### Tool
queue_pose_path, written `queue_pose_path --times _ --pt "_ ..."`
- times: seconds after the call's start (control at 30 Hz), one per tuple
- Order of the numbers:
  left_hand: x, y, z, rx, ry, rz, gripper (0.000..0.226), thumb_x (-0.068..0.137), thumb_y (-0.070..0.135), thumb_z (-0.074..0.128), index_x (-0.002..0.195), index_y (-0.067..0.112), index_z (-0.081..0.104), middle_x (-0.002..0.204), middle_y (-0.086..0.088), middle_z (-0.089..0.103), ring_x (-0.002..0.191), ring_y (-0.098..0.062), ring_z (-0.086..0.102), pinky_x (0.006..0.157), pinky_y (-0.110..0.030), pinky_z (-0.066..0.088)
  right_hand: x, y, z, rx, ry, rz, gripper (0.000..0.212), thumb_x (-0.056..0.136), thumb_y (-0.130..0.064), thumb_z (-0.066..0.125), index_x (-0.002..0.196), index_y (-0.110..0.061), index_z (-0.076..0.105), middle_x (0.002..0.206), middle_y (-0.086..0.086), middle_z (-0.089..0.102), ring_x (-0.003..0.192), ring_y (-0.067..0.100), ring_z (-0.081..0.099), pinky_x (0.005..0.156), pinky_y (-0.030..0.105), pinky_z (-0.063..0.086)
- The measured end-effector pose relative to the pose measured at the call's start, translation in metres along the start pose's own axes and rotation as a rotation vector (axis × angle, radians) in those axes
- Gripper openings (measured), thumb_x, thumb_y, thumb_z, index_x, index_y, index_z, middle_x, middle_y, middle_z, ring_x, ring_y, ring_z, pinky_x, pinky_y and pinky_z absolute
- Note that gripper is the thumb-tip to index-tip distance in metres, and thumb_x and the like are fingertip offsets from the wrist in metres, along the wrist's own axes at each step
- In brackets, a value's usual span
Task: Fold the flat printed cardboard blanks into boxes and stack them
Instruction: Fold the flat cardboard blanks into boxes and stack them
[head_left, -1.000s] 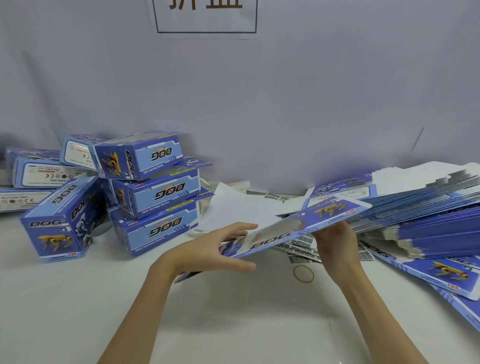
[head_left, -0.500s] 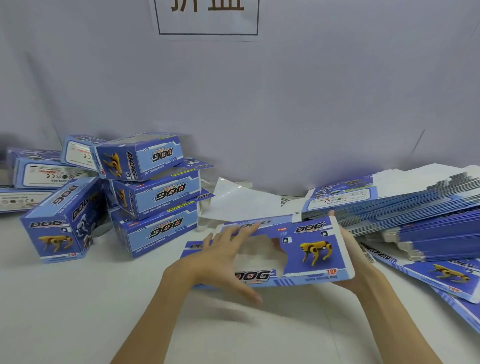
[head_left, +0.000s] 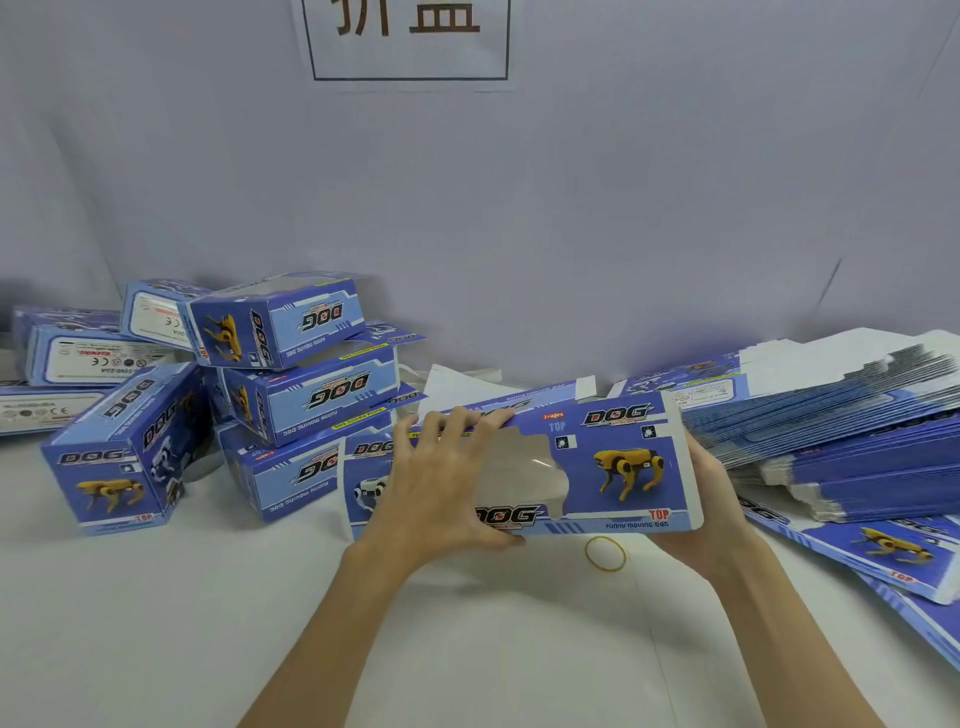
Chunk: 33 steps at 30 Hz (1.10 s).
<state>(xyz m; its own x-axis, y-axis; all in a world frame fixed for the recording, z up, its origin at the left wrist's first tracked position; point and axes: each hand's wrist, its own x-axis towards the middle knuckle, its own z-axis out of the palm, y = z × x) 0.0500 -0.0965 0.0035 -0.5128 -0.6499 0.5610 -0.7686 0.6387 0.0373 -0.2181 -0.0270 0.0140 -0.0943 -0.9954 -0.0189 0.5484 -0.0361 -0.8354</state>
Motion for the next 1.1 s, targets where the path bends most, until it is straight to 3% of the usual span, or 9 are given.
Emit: queue_pose_path --times 0.17,0.27,0.33,0.4,0.53,0.63,0.83,0.97,1.1 --pt "0.002 0.003 -0.002 -0.064 0.142 -0.065 0.114 0.052 0.092 0.065 0.146 0.032 0.043 0.119 0.003 0.05 0.11 -0.025 0.051 0.101 -0.051 0.04 0.007 0.012 0.007 -0.109 0.173 -0.253 0.066 0.114 -0.011 0.026 0.075 -0.015 0.079 0.07 0.0 0.073 0.07 0.023 0.069 0.062 0.024 0.06" --pt "0.002 0.0 -0.011 -0.266 0.267 -0.135 0.11 0.056 0.084 0.075 0.147 0.034 0.041 0.117 0.006 0.049 0.107 -0.022 0.05 0.094 -0.045 0.043 0.016 0.023 0.014 -0.191 0.179 -0.33 0.034 0.113 -0.019 0.037 0.113 -0.01 0.07 0.103 0.008 0.077 0.101 0.028 0.07 0.092 0.035 0.058" --pt "0.003 0.0 -0.018 -0.596 0.344 -0.181 0.101 0.058 0.075 0.083 0.143 0.046 0.037 0.123 0.014 0.049 0.116 -0.011 0.051 0.097 -0.036 0.045 0.017 0.029 0.024 -0.168 0.091 -0.257 0.04 0.109 -0.037 0.045 0.138 -0.014 0.062 0.13 0.009 0.073 0.123 0.025 0.069 0.107 0.045 0.052" --pt "0.006 0.001 -0.025 -1.032 0.356 -0.226 0.092 0.064 0.072 0.084 0.139 0.046 0.037 0.132 0.018 0.055 0.128 -0.006 0.055 0.103 -0.03 0.05 0.015 0.038 0.036 -0.229 0.0 -0.185 0.054 0.1 -0.05 0.051 0.146 -0.021 0.057 0.14 0.006 0.069 0.131 0.023 0.066 0.112 0.047 0.048" --pt "0.002 0.001 -0.036 -1.694 0.149 -0.493 0.086 0.059 0.087 0.076 0.129 0.039 0.068 0.13 0.003 0.072 0.119 -0.022 0.07 0.084 -0.033 0.061 0.013 0.052 0.056 -0.458 -0.147 -0.13 0.053 0.106 -0.055 0.05 0.153 -0.032 0.048 0.144 0.001 0.067 0.131 0.024 0.065 0.112 0.047 0.048" --pt "0.002 -0.001 -0.032 -1.694 0.006 -0.619 0.07 0.059 0.088 0.072 0.111 0.042 0.078 0.125 -0.004 0.075 0.112 -0.026 0.074 0.079 -0.035 0.063 0.006 0.054 0.066 -0.554 -0.179 -0.119 0.052 0.105 -0.058 0.049 0.152 -0.037 0.049 0.146 -0.004 0.065 0.13 0.021 0.065 0.111 0.053 0.05" --pt "0.006 0.001 -0.03 -1.679 -0.115 -0.713 0.06 0.072 0.073 0.062 0.117 0.035 0.071 0.114 -0.006 0.079 0.1 -0.027 0.078 0.068 -0.034 0.063 0.001 0.049 0.076 -0.466 -0.122 -0.078 0.098 0.077 -0.073 0.074 0.159 -0.039 0.032 0.131 -0.006 0.073 0.118 0.017 0.073 0.108 0.054 0.054" --pt "0.013 0.009 -0.027 -1.583 -0.135 -0.697 0.074 0.069 0.075 0.059 0.131 0.035 0.062 0.114 -0.002 0.079 0.101 -0.028 0.077 0.079 -0.042 0.064 -0.001 0.048 0.087 -0.418 -0.136 -0.071 0.084 0.076 -0.06 0.081 0.149 -0.041 0.044 0.121 -0.004 0.078 0.111 0.022 0.076 0.085 0.039 0.065" --pt "0.016 0.007 -0.026 -1.588 -0.133 -0.721 0.069 0.067 0.074 0.058 0.125 0.035 0.065 0.108 0.0 0.08 0.094 -0.026 0.079 0.07 -0.037 0.065 -0.004 0.05 0.088 -0.381 -0.177 -0.098 0.062 0.087 -0.051 0.071 0.144 -0.035 0.054 0.128 -0.003 0.075 0.116 0.022 0.074 0.087 0.037 0.064"
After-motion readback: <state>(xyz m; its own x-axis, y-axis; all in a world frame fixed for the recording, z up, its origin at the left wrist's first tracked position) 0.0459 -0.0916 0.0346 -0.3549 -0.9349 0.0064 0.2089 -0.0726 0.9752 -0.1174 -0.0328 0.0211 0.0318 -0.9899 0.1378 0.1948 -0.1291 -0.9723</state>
